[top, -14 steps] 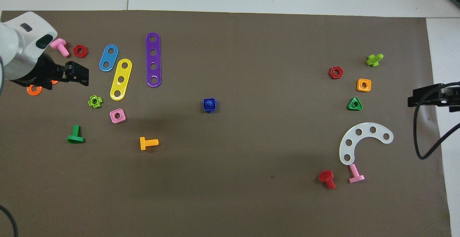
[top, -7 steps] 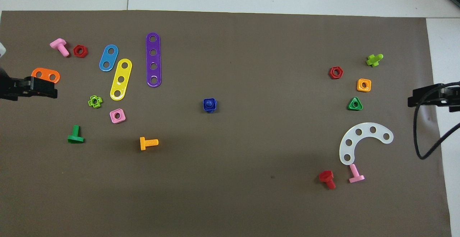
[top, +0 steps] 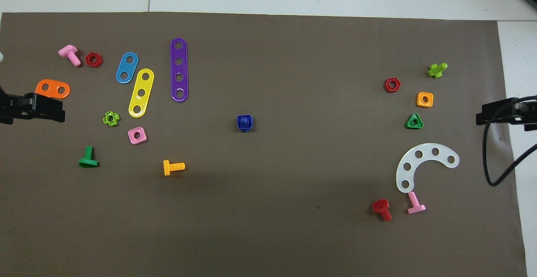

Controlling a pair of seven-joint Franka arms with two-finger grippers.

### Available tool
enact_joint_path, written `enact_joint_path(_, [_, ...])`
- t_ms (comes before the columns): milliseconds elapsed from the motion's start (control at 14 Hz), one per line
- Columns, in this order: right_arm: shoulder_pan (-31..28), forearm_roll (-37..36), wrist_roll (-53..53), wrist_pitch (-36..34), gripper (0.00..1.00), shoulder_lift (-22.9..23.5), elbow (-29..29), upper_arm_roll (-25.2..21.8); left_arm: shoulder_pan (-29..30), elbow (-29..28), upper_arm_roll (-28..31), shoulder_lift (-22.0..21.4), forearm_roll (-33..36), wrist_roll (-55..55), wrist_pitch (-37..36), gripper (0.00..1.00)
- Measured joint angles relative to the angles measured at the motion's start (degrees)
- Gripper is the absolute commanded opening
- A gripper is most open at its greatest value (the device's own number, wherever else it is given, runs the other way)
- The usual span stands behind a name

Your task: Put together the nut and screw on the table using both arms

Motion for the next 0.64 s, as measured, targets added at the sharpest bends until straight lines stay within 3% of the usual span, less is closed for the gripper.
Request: enact_joint_path(643, [0.0,0.0,0.0,0.0,1.00,0.0,0.0,0.0,0.2,-0.3,-0.9,-0.3,0.2,-0.9,0.4,1.00])
